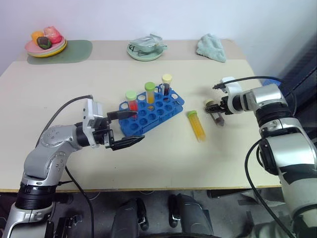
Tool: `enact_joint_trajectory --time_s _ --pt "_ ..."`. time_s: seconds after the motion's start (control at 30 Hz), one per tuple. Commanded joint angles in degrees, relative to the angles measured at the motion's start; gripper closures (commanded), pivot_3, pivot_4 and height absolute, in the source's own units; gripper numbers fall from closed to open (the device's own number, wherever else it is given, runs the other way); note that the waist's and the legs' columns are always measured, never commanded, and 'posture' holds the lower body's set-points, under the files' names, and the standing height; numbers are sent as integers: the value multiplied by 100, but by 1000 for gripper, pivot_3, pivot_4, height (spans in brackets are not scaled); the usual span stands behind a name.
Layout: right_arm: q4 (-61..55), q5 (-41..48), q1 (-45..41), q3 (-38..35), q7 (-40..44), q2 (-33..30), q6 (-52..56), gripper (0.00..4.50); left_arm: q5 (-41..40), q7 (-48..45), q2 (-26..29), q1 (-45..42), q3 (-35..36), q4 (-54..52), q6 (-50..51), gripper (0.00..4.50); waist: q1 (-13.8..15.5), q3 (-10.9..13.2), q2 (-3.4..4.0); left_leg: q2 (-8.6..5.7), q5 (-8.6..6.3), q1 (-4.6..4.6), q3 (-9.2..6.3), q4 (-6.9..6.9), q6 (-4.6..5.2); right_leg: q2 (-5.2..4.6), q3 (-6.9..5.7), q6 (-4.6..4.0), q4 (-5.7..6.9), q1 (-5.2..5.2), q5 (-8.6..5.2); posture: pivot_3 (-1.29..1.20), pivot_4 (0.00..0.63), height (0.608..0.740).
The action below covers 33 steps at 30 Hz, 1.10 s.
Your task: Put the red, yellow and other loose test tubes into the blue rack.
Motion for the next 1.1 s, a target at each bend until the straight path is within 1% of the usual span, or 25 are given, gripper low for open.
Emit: enact_joint_trajectory --time_s 0.03,0.07,0.1,0.2,0.3,0.4,0.47,0.53,0.67,0.8,0.83,0.97,1.03,1.1 --pt "74 -146 -229 -56 85 87 -217 2904 12 2 10 37 44 -237 -105 0 -38 0 0 0 0 0 0 0 0 0 0 0 1 0 0 0 150 740" --pt "81 -182 -233 -37 154 107 -253 3424 27 3 20 45 42 -242 -107 0 -45 0 0 0 1 0 0 0 -1 0 0 0 2 0 0 0 150 740" --pt "90 -213 -237 -31 205 120 -278 3723 38 2 26 49 41 -245 -109 0 -47 0 0 0 1 2 0 0 -2 0 1 0 3 0 0 0 150 740" --pt "-32 -366 -166 54 345 123 -449 3732 51 4 29 49 54 -240 -112 0 -47 0 1 1 4 4 -1 1 -6 0 1 0 9 -1 0 0 150 740" --pt "-555 -475 8 201 734 -6 -691 3732 46 40 24 52 76 -273 -94 0 -45 0 1 1 5 4 -1 1 -8 0 2 0 13 -4 0 0 150 740" --pt "-1571 -328 301 179 1307 -226 -630 3732 31 46 41 77 110 -298 -79 0 -37 1 2 1 5 3 -1 0 -8 -2 3 0 14 -6 -1 0 150 740" --pt "-2547 15 621 -95 1573 -316 -540 3732 29 51 52 91 126 -312 -69 0 -26 1 2 1 4 2 -2 0 -7 -4 3 0 15 -7 -1 0 150 740" --pt "-3418 237 908 -333 1522 -336 -349 3732 30 62 56 96 131 -323 -63 0 -26 1 2 1 4 3 -6 0 -8 -5 3 -1 17 -7 -1 0 150 740" --pt "-4966 612 1570 -946 811 41 -407 3732 39 91 47 70 114 -311 -63 0 -34 0 1 1 0 2 -9 4 -18 -8 2 -1 23 -7 -1 0 150 740" --pt "-5856 1310 1975 -1595 260 742 -205 3732 39 80 58 37 132 -266 -76 0 -34 0 1 1 1 3 -9 5 -22 -8 2 -2 31 -9 -1 0 150 740" --pt "-6022 1444 2126 -1726 37 1052 -398 3732 37 85 45 7 152 -227 -99 0 -32 0 1 1 1 3 -10 5 -23 -8 2 -2 31 -10 -1 0 150 740" --pt "-6103 1838 2432 -2138 -744 2098 -968 3732 64 93 39 -46 187 -146 -150 0 -31 -1 -1 1 2 2 -10 4 -24 -5 1 -3 35 -10 -2 0 150 740" --pt "-5878 2232 2474 -2423 -894 2755 -1610 3732 50 94 47 -36 211 -138 -136 0 -36 -1 -1 1 2 2 -9 5 -25 -2 1 -3 36 -10 -1 0 150 740" --pt "-5687 2388 2479 -2541 -953 3087 -2096 3732 66 71 69 -28 211 -130 -143 0 -36 -1 0 1 4 3 -9 4 -23 12 1 -3 36 -10 -1 0 150 740"
